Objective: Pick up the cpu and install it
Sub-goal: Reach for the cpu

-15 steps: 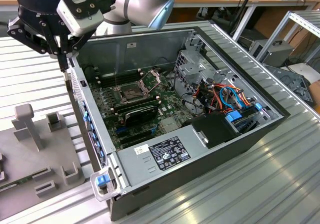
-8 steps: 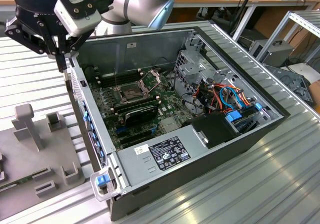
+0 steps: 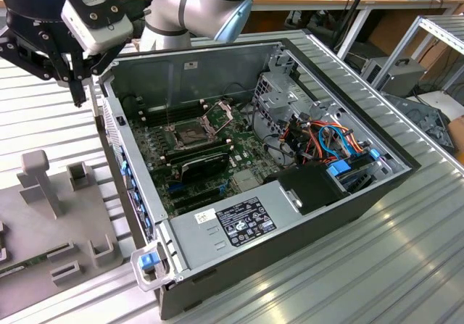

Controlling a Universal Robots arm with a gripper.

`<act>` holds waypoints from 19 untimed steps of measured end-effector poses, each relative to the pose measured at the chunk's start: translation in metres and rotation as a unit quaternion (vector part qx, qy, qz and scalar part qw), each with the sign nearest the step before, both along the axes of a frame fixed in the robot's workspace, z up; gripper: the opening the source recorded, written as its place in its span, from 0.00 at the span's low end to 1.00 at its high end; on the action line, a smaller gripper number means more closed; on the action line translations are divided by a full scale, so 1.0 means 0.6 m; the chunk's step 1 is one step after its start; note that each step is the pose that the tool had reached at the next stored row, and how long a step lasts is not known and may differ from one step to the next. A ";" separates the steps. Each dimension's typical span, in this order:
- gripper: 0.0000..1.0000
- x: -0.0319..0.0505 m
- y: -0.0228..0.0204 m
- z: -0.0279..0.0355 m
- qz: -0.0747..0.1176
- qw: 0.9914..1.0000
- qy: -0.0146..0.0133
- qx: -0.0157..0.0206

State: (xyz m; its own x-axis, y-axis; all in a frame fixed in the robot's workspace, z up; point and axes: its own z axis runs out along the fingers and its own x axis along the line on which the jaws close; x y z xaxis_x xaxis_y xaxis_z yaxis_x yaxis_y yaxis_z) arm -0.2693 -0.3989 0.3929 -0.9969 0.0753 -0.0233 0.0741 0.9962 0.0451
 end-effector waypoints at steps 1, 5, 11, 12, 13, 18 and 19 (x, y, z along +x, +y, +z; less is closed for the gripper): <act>0.11 -0.001 0.0000 0.000 0.000 1.000 0.000 0.000; 0.11 -0.003 0.0000 0.000 0.000 1.000 0.000 0.000; 0.11 -0.007 0.0000 0.000 0.000 1.000 0.000 0.000; 0.11 -0.007 0.0000 0.000 0.000 1.000 0.000 0.000; 0.11 -0.008 0.0000 0.000 0.000 1.000 0.000 0.000; 0.11 -0.013 0.0000 -0.001 0.000 1.000 0.000 0.000; 0.11 -0.014 0.0000 -0.001 0.000 1.000 0.000 0.000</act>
State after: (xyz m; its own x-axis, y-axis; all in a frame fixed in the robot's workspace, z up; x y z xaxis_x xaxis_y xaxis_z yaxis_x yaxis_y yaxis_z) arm -0.2777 -0.3989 0.3925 -0.9969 0.0753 -0.0233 0.0742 0.9962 0.0451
